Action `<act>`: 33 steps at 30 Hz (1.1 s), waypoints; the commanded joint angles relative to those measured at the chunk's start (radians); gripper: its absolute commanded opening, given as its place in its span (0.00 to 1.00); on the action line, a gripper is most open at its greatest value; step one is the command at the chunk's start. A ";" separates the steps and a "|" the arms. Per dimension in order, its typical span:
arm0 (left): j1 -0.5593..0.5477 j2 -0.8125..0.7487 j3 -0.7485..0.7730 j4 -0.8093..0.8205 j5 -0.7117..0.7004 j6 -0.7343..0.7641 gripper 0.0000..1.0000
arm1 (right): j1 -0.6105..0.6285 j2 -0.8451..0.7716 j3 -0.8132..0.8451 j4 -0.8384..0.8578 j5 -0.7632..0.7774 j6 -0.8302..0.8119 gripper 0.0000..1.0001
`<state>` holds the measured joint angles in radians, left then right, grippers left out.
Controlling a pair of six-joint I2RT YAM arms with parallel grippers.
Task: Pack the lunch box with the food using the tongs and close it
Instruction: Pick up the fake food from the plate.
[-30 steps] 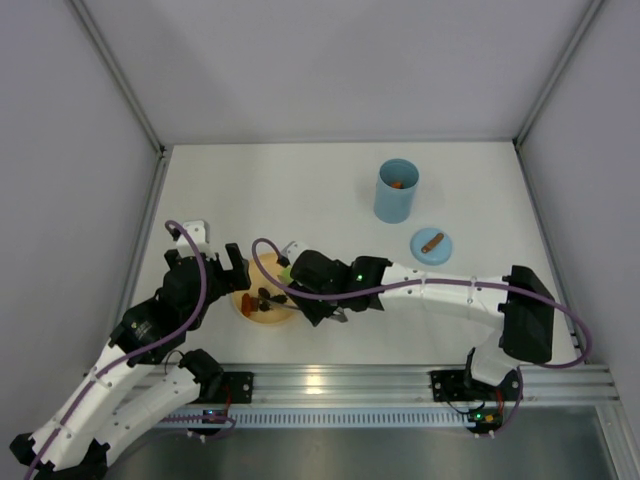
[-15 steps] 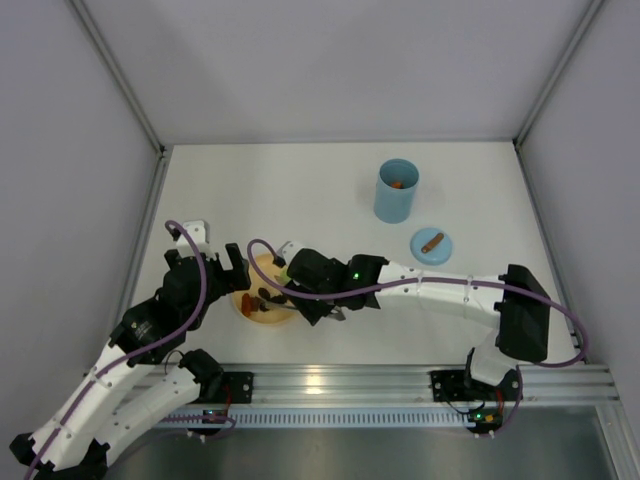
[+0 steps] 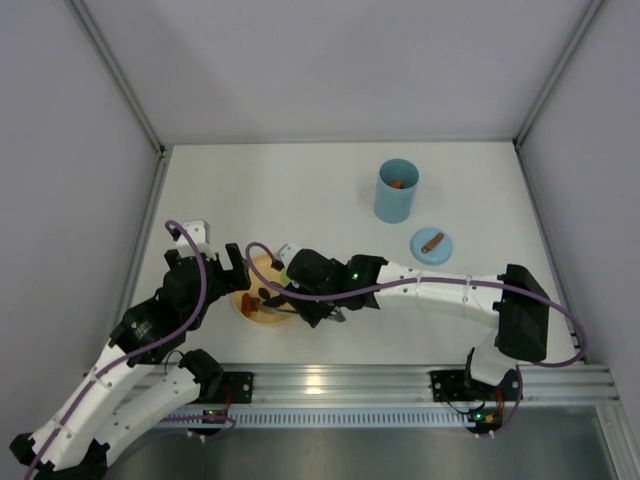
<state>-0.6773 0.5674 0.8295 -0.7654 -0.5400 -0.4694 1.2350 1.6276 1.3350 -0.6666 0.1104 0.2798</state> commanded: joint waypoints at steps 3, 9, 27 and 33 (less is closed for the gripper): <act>-0.005 0.002 0.000 0.011 -0.011 -0.002 0.99 | 0.023 0.015 -0.003 0.002 0.020 -0.019 0.50; -0.005 0.002 0.002 0.012 -0.011 -0.002 0.99 | 0.023 0.021 0.003 -0.011 0.043 -0.022 0.49; -0.005 0.002 0.000 0.012 -0.009 -0.002 0.99 | 0.023 0.026 -0.002 -0.068 0.041 -0.039 0.43; -0.005 0.003 0.000 0.015 -0.009 0.000 0.99 | 0.023 -0.009 -0.020 -0.080 0.041 -0.036 0.37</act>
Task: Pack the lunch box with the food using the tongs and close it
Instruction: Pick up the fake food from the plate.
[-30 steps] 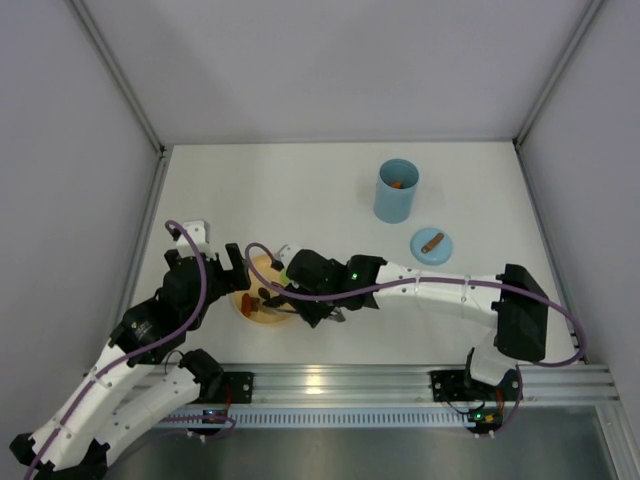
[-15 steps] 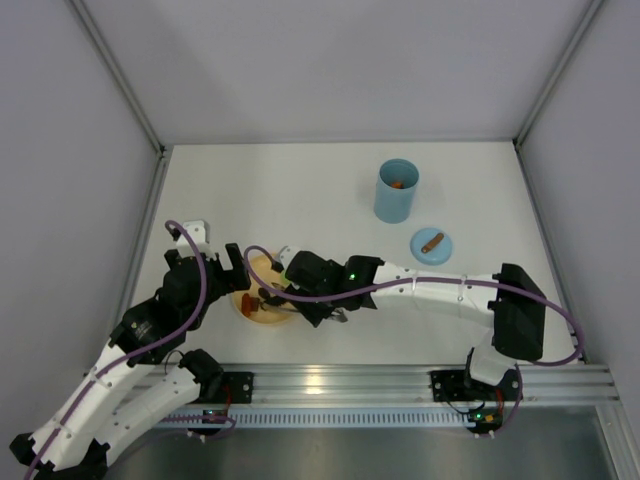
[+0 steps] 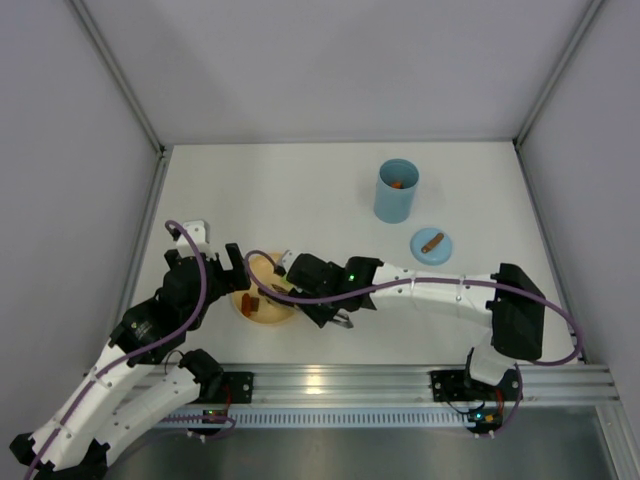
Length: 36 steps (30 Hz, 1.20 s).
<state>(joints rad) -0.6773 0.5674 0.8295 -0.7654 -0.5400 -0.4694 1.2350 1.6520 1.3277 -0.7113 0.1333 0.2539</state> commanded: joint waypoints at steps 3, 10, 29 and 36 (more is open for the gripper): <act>-0.005 0.003 0.000 0.012 -0.009 0.000 0.99 | 0.023 -0.052 -0.013 -0.043 0.020 -0.008 0.33; -0.005 0.006 0.002 0.014 -0.008 -0.002 0.99 | 0.023 -0.066 0.016 -0.065 0.043 -0.008 0.34; -0.005 0.002 0.002 0.012 -0.009 -0.002 0.99 | 0.023 -0.078 0.036 -0.102 0.060 0.002 0.43; -0.005 0.002 0.002 0.012 -0.011 -0.002 0.99 | 0.023 -0.067 0.042 -0.103 0.037 -0.002 0.45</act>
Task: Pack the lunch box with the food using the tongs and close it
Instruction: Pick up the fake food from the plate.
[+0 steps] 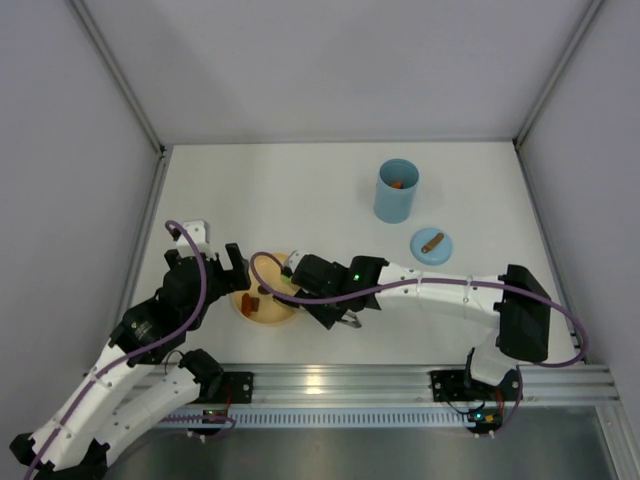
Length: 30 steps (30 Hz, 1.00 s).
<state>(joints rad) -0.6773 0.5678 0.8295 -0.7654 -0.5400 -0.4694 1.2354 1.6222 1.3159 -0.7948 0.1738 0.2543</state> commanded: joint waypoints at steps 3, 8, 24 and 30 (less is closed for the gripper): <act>-0.005 0.001 0.002 0.011 -0.009 -0.002 0.99 | 0.022 -0.025 0.059 -0.020 -0.016 -0.003 0.43; -0.005 0.000 0.002 0.011 -0.011 -0.002 0.99 | 0.022 -0.012 0.062 -0.011 -0.045 -0.004 0.39; -0.005 -0.003 0.002 0.009 -0.014 -0.003 0.99 | -0.022 -0.064 0.138 -0.021 0.016 0.034 0.17; -0.005 -0.005 0.002 0.009 -0.014 -0.003 0.99 | -0.057 -0.091 0.167 -0.027 0.039 0.049 0.14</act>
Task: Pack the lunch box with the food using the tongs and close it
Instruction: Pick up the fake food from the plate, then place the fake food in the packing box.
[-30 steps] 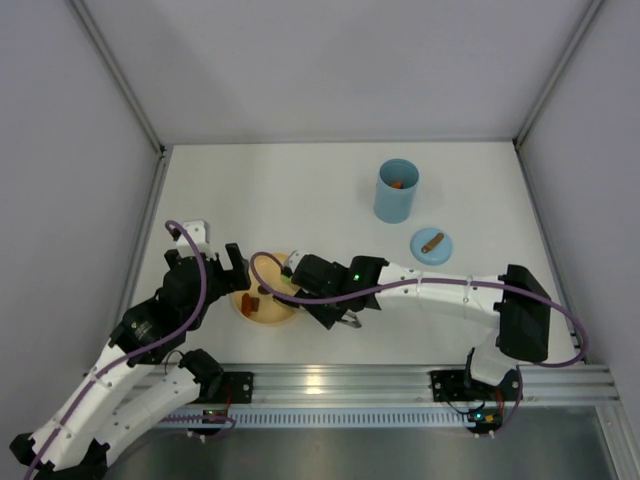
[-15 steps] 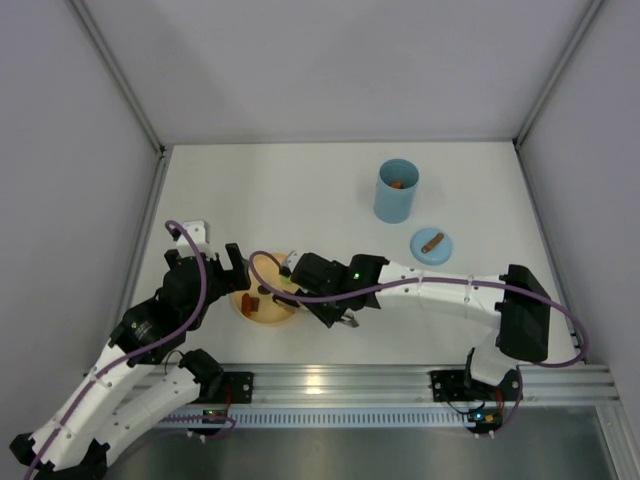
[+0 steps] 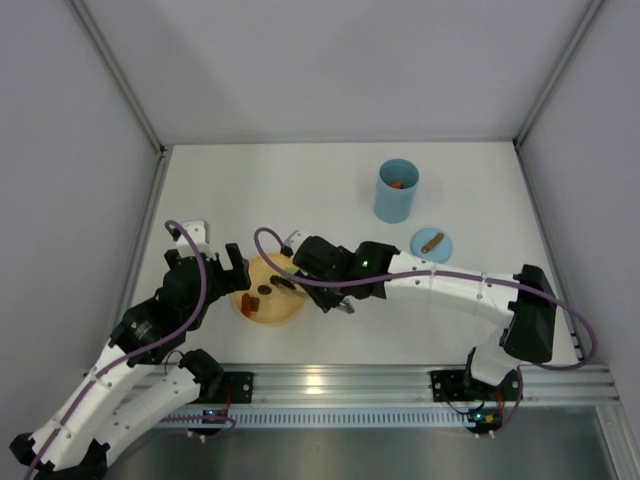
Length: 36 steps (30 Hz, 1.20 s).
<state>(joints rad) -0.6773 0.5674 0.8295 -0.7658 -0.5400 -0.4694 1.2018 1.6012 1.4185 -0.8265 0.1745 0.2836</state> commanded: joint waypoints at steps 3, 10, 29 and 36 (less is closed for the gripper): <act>-0.005 -0.003 0.002 0.011 -0.014 -0.005 0.99 | -0.056 -0.102 0.074 -0.002 0.046 0.025 0.14; -0.005 0.000 0.000 0.011 -0.012 -0.003 0.99 | -0.226 -0.237 0.085 -0.031 0.071 0.038 0.15; -0.005 0.003 0.000 0.011 -0.012 -0.002 0.99 | -0.755 -0.251 0.131 0.000 0.066 0.023 0.17; -0.005 0.000 0.000 0.010 -0.012 -0.003 0.99 | -0.786 -0.207 0.146 0.009 0.049 0.019 0.18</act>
<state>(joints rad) -0.6773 0.5674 0.8295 -0.7658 -0.5400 -0.4698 0.4339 1.3975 1.5055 -0.8532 0.2302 0.3084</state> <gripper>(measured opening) 0.990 0.307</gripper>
